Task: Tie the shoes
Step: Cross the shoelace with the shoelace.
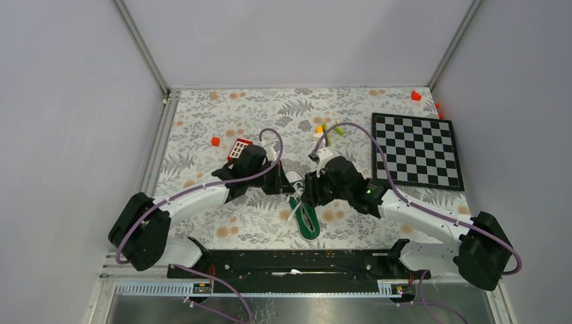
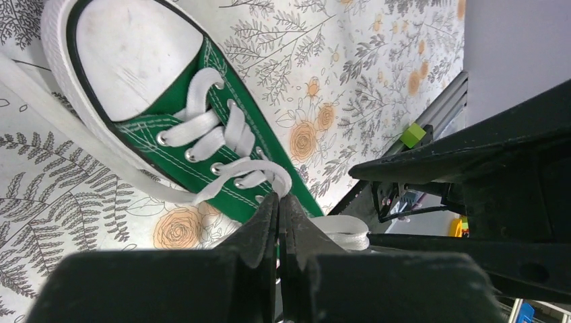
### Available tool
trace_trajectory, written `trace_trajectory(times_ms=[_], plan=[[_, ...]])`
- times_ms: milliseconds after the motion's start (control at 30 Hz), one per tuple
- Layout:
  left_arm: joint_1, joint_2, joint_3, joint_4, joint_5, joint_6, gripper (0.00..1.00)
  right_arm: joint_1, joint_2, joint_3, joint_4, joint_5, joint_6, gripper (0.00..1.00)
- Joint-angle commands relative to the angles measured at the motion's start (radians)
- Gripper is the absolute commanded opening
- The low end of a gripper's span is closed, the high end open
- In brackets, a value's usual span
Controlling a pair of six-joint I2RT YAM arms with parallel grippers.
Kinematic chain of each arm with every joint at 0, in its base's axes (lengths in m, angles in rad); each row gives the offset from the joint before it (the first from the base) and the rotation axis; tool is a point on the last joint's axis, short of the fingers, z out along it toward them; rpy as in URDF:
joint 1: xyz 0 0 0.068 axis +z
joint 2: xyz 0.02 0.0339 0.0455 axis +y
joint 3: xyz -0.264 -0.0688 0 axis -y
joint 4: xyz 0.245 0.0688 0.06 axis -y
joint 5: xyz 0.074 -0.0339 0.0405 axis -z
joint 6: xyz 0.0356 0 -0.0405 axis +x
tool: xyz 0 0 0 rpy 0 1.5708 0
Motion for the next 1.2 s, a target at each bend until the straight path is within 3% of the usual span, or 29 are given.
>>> trace_trajectory(times_ms=[0, 267, 500, 667, 733, 867, 1000, 1167], plan=[[0.004, -0.069, -0.056, 0.148, -0.026, -0.008, 0.00, -0.015, 0.015, 0.063, -0.018, -0.078, -0.072, 0.50], [-0.001, -0.082, -0.076, 0.155, -0.063, -0.002, 0.00, -0.026, 0.071, 0.113, -0.120, -0.213, -0.130, 0.51], [-0.001, -0.070, -0.056, 0.125, -0.069, 0.012, 0.00, -0.027, 0.065, 0.158, -0.201, -0.405, -0.182, 0.46], [-0.001, -0.066, -0.043, 0.116, -0.074, 0.013, 0.00, -0.027, 0.031, 0.187, -0.293, -0.304, -0.205, 0.45], [-0.001, -0.071, -0.041, 0.113, -0.082, 0.006, 0.00, -0.027, 0.002, 0.149, -0.231, -0.252, -0.131, 0.44], [0.000, -0.069, -0.034, 0.112, -0.090, -0.017, 0.00, 0.023, -0.089, -0.056, 0.155, -0.115, 0.096, 0.46], [-0.001, -0.067, -0.025, 0.101, -0.098, -0.032, 0.00, 0.110, -0.085, -0.145, 0.317, 0.052, 0.171, 0.47], [-0.002, -0.072, -0.007, 0.085, -0.109, -0.034, 0.00, 0.169, -0.009, -0.172, 0.462, 0.096, 0.217, 0.50]])
